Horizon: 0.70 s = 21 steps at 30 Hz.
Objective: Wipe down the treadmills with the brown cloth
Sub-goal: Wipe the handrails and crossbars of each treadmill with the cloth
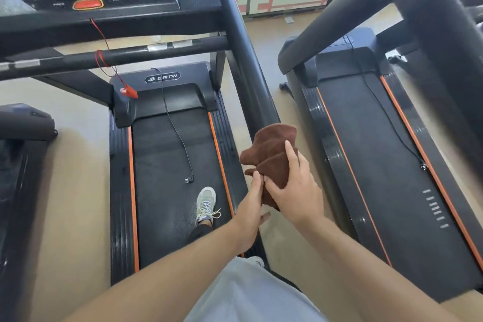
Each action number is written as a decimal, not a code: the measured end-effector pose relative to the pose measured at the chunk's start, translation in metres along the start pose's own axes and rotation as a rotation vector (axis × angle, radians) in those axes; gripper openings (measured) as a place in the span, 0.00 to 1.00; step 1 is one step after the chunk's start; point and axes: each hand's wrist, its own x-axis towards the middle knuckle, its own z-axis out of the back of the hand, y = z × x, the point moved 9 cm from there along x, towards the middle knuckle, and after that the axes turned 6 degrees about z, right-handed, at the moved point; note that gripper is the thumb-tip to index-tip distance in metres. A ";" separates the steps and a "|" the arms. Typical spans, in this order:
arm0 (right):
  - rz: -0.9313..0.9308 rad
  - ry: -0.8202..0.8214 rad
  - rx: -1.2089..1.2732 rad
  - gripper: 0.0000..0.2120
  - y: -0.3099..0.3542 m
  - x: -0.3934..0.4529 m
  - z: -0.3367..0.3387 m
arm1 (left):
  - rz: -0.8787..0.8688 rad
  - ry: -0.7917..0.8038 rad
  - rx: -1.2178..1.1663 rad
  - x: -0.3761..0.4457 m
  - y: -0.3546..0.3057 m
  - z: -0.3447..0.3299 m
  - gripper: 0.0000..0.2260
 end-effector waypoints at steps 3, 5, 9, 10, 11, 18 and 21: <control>0.031 -0.059 -0.017 0.46 -0.006 -0.031 -0.008 | 0.066 -0.004 -0.025 -0.005 0.025 -0.002 0.31; 0.052 -0.083 -0.009 0.46 -0.008 -0.044 -0.013 | 0.106 0.005 -0.053 -0.008 0.038 -0.005 0.28; 0.043 -0.094 0.001 0.46 -0.011 -0.043 -0.016 | 0.092 -0.009 -0.095 -0.010 0.036 -0.012 0.25; 0.033 -0.097 0.004 0.46 -0.010 -0.038 -0.015 | 0.062 -0.020 -0.099 -0.010 0.027 -0.014 0.25; 0.018 -0.102 0.009 0.46 -0.008 -0.032 -0.015 | 0.028 -0.047 -0.113 -0.009 0.016 -0.013 0.25; -0.125 -0.048 -0.034 0.43 0.006 0.034 -0.005 | -0.168 -0.164 -0.033 0.011 -0.064 0.006 0.27; -0.186 0.043 0.019 0.41 0.011 0.072 -0.005 | -0.247 -0.188 0.033 0.019 -0.109 0.005 0.33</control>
